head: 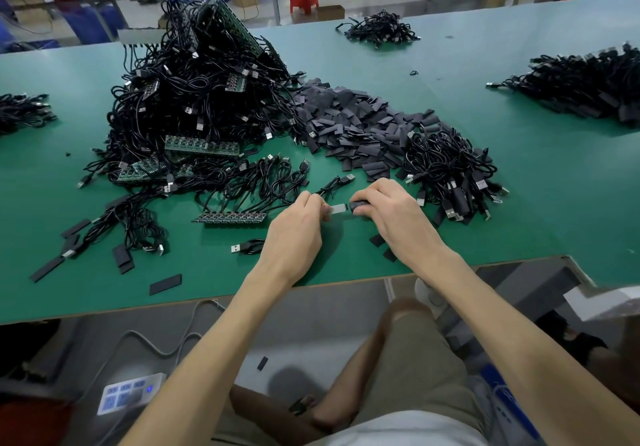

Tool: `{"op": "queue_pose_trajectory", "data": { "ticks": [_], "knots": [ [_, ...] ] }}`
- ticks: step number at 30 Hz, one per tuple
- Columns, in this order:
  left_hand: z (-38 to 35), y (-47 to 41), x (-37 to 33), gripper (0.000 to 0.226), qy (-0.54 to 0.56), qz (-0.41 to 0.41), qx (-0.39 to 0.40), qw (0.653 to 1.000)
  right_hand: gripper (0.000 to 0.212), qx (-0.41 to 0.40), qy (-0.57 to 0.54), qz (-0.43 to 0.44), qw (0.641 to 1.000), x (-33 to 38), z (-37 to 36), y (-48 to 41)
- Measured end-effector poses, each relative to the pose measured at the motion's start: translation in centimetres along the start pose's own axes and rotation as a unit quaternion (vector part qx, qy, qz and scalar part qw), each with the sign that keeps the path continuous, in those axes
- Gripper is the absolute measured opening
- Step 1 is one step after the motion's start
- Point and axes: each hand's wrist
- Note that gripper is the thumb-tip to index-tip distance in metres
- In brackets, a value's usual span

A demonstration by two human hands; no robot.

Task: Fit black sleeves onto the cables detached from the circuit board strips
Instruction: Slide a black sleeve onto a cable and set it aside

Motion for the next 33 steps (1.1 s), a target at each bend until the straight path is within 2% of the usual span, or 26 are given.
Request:
{"op": "queue_pose_trajectory", "data": {
  "ticks": [15, 33],
  "knots": [
    [0.09, 0.09, 0.06, 0.022, 0.010, -0.012, 0.004, 1.000, 0.017, -0.033, -0.004, 0.034, 0.999, 0.33, -0.02, 0.09],
    [0.04, 0.11, -0.09, 0.020, 0.016, -0.020, -0.003, 1.000, 0.016, -0.030, -0.032, 0.042, 0.998, 0.43, 0.47, 0.18]
  ]
}}
Point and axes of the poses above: each hand's wrist, its own y-axis away from the middle knuckle, its own z-axis out of the back of the hand, x = y × z, and after that the axes turned 11 degrees about -y, right-handed
